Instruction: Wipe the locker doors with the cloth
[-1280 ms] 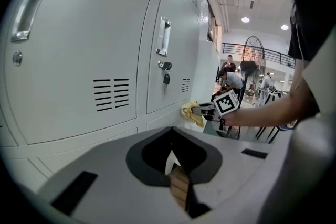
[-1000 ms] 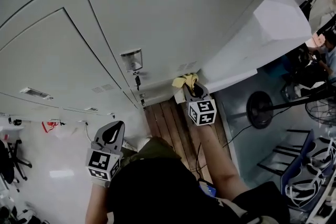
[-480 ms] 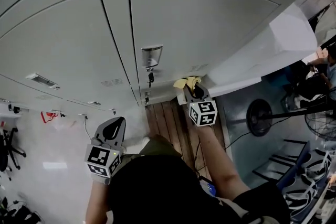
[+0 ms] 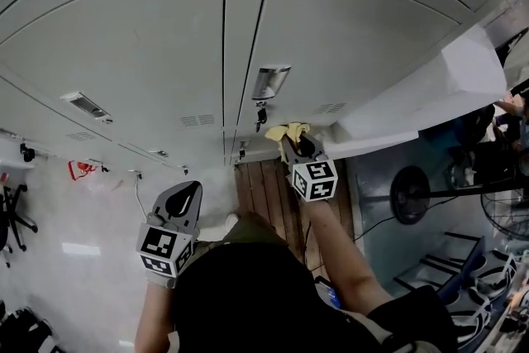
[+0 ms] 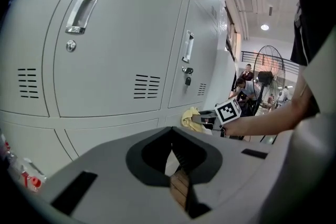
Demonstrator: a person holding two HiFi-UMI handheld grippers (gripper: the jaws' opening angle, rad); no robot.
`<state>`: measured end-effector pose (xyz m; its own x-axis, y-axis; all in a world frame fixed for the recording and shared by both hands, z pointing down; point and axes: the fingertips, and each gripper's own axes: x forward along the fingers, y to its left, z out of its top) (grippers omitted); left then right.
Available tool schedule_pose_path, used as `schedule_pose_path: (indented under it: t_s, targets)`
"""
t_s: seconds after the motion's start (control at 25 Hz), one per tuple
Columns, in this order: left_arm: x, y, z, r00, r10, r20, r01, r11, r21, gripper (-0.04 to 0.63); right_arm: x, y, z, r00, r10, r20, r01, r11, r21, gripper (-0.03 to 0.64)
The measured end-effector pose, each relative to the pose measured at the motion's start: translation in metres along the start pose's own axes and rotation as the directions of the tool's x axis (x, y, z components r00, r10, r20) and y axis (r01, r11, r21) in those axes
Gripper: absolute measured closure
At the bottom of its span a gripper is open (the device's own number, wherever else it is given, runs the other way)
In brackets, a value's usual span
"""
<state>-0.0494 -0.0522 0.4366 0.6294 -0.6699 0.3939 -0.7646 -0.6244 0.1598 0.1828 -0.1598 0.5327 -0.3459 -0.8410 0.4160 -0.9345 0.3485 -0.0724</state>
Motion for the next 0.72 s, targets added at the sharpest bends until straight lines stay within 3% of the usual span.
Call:
schedule_pose_path:
  t_s: [0.72]
  targets:
    - [-0.034, 0.023, -0.023, 0.999, 0.026, -0.037, -0.027, 0.999, -0.043, 0.588, 0.035, 0.098, 0.011, 0.987, 0.159, -0.002, -0.159, 0.987, -0.002, 0.514]
